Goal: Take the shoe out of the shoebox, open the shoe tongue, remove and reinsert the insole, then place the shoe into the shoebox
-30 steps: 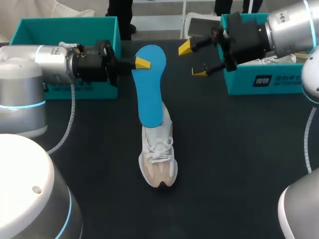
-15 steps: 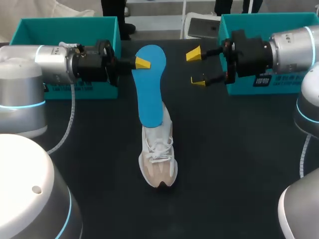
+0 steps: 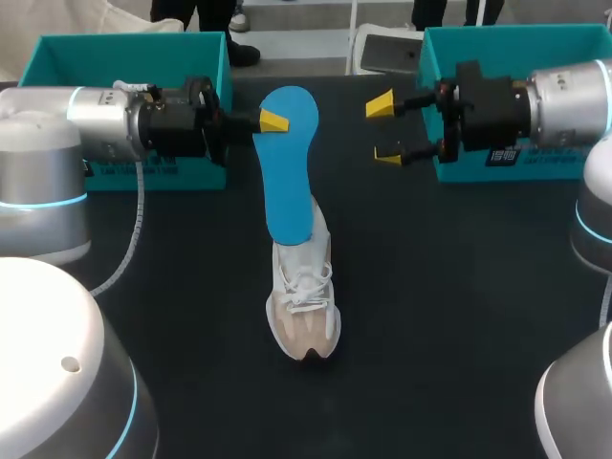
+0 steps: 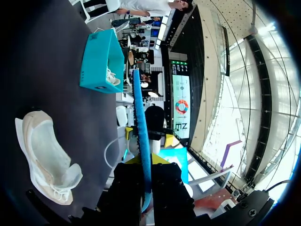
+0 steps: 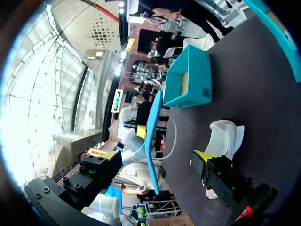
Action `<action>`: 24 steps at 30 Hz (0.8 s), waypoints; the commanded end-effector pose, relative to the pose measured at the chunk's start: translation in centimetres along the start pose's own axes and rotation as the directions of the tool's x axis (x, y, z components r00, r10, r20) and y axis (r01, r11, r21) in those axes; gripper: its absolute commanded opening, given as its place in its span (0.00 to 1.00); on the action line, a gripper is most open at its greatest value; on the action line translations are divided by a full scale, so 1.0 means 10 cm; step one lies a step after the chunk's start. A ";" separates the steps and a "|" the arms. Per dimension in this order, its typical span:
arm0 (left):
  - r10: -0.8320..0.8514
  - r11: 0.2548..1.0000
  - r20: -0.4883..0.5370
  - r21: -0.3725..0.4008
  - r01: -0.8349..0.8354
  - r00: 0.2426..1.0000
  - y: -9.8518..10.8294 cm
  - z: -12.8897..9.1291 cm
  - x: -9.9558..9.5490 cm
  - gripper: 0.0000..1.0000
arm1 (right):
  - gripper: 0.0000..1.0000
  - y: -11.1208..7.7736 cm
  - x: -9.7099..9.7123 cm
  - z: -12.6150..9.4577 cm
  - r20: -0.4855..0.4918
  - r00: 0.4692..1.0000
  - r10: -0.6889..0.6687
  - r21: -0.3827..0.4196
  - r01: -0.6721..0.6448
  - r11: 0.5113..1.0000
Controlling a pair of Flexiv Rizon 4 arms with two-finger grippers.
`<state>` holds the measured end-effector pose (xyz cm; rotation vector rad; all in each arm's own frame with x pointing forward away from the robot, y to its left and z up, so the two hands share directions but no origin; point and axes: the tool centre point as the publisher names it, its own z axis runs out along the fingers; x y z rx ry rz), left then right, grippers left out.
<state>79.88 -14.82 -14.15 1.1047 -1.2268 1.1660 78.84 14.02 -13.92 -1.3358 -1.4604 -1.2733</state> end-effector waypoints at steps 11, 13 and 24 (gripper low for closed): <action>0.309 0.940 -0.089 -0.123 -0.318 0.947 0.02 0.00 0.15 0.00 | 1.00 -0.03 0.01 0.00 0.002 1.000 0.001 -0.006 -0.001 1.000; 0.410 0.900 -0.114 -0.110 -0.421 0.905 0.00 -0.01 0.20 0.00 | 1.00 -0.03 0.01 0.00 0.002 1.000 0.001 -0.006 -0.001 1.000; 0.896 0.419 -0.141 -0.043 -0.907 0.420 -0.19 -0.11 0.40 0.00 | 1.00 -0.03 0.01 0.00 0.002 1.000 0.001 -0.006 -0.001 1.000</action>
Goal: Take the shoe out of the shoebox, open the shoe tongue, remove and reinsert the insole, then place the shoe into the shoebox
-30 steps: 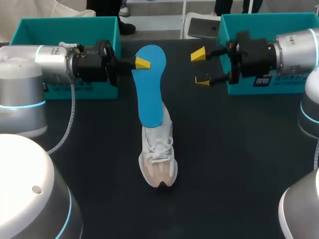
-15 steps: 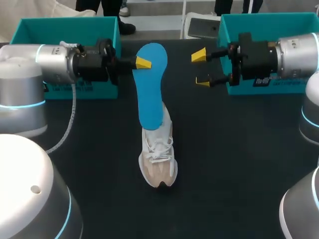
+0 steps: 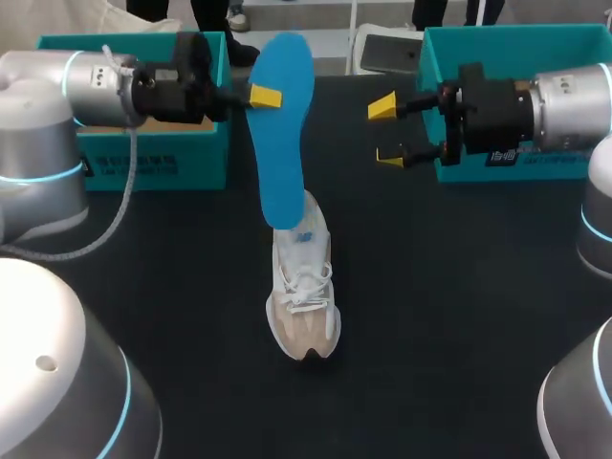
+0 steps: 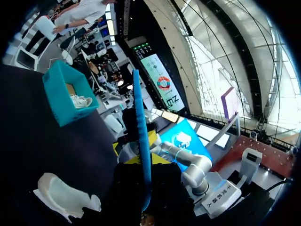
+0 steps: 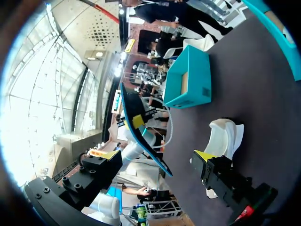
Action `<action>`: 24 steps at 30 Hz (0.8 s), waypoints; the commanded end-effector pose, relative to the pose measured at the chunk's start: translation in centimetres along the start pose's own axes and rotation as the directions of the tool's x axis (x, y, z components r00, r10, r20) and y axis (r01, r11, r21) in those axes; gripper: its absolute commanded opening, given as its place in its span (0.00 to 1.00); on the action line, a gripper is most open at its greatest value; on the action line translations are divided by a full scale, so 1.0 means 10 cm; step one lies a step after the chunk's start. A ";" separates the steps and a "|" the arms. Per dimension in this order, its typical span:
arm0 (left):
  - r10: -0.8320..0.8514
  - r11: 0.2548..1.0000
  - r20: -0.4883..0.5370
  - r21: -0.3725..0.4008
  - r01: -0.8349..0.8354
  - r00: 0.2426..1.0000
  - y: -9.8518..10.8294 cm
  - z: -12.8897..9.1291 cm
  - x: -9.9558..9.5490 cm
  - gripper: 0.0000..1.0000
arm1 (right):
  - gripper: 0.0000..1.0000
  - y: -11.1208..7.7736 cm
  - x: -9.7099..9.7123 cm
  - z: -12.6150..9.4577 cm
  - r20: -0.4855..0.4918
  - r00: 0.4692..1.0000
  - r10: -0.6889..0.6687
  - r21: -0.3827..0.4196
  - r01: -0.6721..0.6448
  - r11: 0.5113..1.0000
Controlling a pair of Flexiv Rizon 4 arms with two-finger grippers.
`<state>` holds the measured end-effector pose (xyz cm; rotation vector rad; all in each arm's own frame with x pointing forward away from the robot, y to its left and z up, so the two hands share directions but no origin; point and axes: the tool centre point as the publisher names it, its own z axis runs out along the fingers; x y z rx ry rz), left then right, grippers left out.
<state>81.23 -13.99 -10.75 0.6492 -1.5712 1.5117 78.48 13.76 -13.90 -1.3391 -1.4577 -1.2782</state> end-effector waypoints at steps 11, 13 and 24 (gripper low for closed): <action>0.623 0.782 0.038 -0.047 -0.621 0.781 -0.05 -0.03 0.04 0.00 | 1.00 0.01 0.00 0.02 0.002 1.000 0.001 -0.001 -0.001 1.000; 0.623 0.782 0.038 -0.047 -0.621 0.781 -0.05 -0.03 0.04 0.00 | 1.00 0.01 0.00 0.02 0.002 1.000 0.001 -0.001 -0.001 1.000; 0.810 0.586 0.034 -0.065 -0.808 0.585 -0.01 -0.02 -0.01 0.00 | 1.00 0.01 0.00 0.02 0.002 1.000 0.001 -0.001 -0.001 1.000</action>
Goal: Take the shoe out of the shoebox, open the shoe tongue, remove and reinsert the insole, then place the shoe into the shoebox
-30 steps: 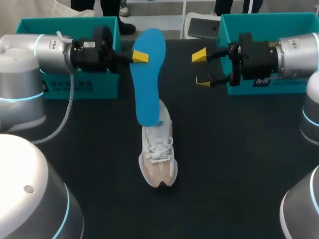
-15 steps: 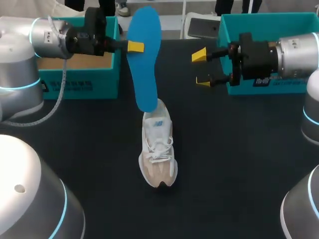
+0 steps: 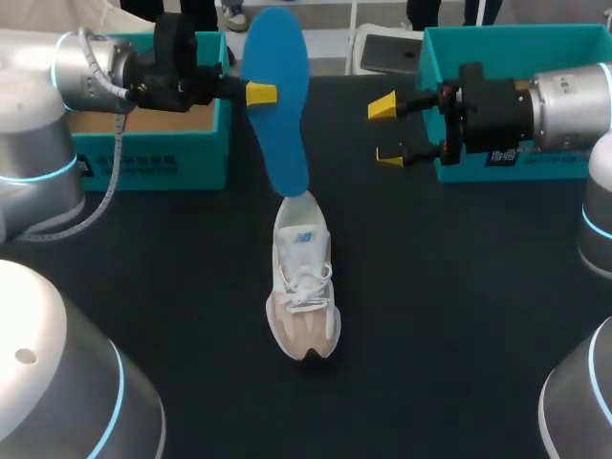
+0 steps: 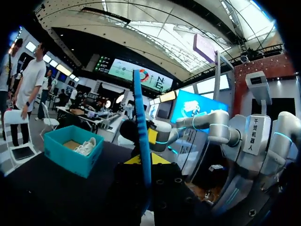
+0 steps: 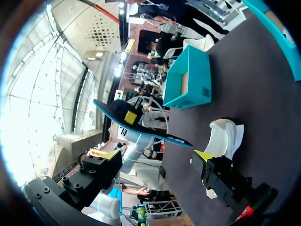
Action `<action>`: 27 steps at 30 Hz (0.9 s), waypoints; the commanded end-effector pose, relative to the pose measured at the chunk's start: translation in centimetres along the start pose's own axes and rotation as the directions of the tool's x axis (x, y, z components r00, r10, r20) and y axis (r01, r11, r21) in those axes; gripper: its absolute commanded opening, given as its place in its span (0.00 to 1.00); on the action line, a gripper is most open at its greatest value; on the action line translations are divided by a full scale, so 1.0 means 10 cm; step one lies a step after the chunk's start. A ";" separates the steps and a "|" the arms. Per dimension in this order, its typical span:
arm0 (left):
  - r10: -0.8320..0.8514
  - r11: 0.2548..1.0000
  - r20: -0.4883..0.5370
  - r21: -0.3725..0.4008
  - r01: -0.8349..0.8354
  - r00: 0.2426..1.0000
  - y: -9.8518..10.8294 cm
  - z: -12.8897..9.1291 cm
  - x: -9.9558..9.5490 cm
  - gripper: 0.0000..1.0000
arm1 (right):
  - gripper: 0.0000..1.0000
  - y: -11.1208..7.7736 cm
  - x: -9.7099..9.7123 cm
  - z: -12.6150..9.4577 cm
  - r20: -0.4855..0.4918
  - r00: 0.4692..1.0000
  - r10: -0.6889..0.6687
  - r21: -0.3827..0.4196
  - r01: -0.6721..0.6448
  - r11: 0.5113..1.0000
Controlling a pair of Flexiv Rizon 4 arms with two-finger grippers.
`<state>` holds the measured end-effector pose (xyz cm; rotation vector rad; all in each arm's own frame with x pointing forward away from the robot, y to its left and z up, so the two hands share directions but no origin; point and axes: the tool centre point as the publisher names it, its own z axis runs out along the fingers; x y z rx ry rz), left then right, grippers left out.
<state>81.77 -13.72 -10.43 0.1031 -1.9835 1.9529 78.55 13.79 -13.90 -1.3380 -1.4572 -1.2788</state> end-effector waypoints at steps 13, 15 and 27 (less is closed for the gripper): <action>0.932 0.360 0.067 -0.038 -0.932 0.357 0.20 -0.04 -0.03 0.00 | 1.00 0.00 0.00 0.02 0.003 1.000 0.001 -0.001 -0.001 1.000; 0.968 0.241 0.082 -0.040 -0.970 0.237 0.23 -0.03 -0.04 0.00 | 1.00 0.00 0.00 0.02 0.003 1.000 0.001 -0.001 -0.001 1.000; 0.974 -0.227 -0.021 -0.067 -0.972 -0.226 0.18 -0.05 -0.09 0.00 | 1.00 0.00 0.00 0.02 0.003 1.000 0.001 -0.001 -0.001 1.000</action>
